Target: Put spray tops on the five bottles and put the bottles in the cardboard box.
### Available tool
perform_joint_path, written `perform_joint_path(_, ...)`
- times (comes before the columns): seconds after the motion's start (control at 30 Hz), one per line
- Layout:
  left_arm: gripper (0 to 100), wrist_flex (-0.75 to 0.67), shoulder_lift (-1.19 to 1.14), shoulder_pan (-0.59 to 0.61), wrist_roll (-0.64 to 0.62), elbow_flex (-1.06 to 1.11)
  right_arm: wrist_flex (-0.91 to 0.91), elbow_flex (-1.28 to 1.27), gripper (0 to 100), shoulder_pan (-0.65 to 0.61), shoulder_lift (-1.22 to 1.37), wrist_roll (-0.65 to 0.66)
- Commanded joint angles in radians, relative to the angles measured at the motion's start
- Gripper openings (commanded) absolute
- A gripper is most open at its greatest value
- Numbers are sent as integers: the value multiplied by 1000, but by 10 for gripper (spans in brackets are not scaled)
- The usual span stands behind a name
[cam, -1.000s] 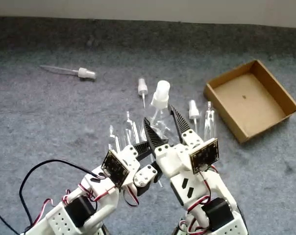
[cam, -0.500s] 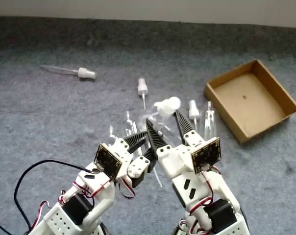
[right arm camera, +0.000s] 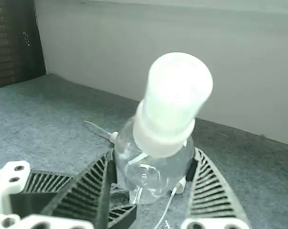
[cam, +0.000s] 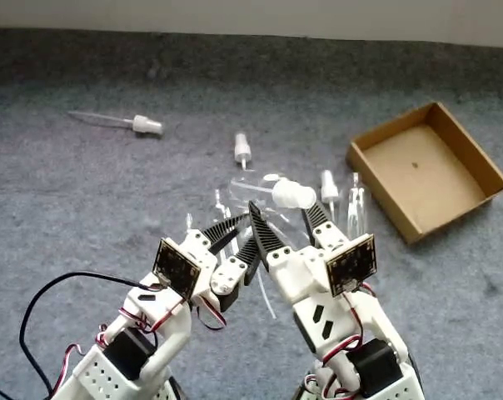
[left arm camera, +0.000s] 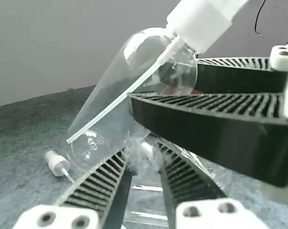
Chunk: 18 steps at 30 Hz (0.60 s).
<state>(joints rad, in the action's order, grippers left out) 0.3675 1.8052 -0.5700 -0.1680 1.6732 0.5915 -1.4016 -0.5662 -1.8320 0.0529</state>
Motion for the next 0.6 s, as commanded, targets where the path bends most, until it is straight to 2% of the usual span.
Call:
perform_joint_path(0.0, 27, -14, 5, -12, 5, 22, 13, 50, 78, 96, -5, -5)
perform_joint_path(0.2, 27, 94, 5, -12, 8, 15, 13, 47, 78, 364, 4, -3)
perform_joint_path(0.4, 27, 114, 5, -8, 9, 13, 8, 54, 78, 519, 5, 8)
perform_joint_path(0.57, 27, 114, 5, -4, 9, 16, 5, 61, 78, 596, 58, 132)
